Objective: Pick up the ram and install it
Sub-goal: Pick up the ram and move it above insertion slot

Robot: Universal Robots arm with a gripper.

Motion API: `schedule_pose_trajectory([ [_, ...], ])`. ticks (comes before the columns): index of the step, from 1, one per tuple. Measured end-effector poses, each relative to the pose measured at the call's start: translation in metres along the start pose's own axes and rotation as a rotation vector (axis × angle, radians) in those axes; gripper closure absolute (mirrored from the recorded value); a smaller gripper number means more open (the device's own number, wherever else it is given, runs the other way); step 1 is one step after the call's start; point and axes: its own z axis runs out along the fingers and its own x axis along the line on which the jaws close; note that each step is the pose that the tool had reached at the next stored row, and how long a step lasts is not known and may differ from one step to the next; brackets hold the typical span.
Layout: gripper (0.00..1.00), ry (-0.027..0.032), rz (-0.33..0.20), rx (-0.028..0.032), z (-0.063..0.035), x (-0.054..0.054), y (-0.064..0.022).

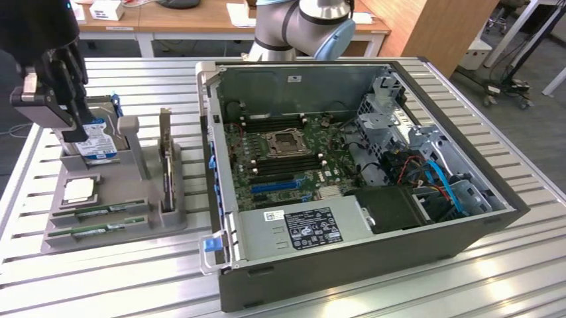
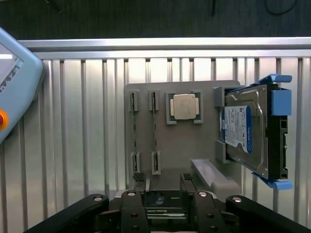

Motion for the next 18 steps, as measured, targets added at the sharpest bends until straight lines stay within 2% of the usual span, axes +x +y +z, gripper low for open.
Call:
schedule_pose_trajectory([
  [13, 0.58, 0.0, 0.0, 0.0001, 0.0224, -0.001, -0.0005],
  [18, 0.58, 0.0002, 0.0, -0.0002, 0.0256, -0.001, -0.0005],
])
